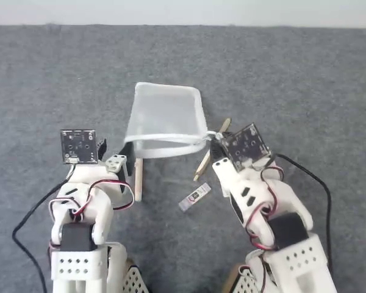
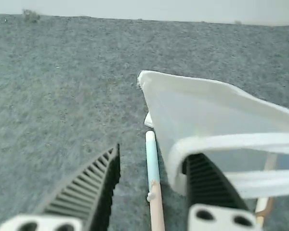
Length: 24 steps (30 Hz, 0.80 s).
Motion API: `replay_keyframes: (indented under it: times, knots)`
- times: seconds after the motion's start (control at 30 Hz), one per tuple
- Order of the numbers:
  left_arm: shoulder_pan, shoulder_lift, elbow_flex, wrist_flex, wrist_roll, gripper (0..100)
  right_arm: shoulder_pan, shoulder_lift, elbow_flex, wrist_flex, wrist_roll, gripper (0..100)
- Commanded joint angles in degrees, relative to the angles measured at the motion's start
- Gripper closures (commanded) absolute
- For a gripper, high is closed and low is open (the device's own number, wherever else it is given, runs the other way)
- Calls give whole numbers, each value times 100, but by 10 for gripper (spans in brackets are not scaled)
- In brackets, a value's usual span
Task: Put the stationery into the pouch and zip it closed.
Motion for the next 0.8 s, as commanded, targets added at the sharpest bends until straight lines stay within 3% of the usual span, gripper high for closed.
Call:
replay_keyframes:
  times: [0.0,0.2,0.43,0.77]
  knots:
    - [-26,-97,-233,53,167,760,-101,-716,-422,338,308,993]
    - [9,-62,-110,-202,167,759,-488,-1745,-387,892,510,993]
    - [79,-53,-57,-229,158,763,-497,-1895,-378,971,501,993]
    - [536,-53,31,-255,-264,937,-514,-1938,-378,980,466,993]
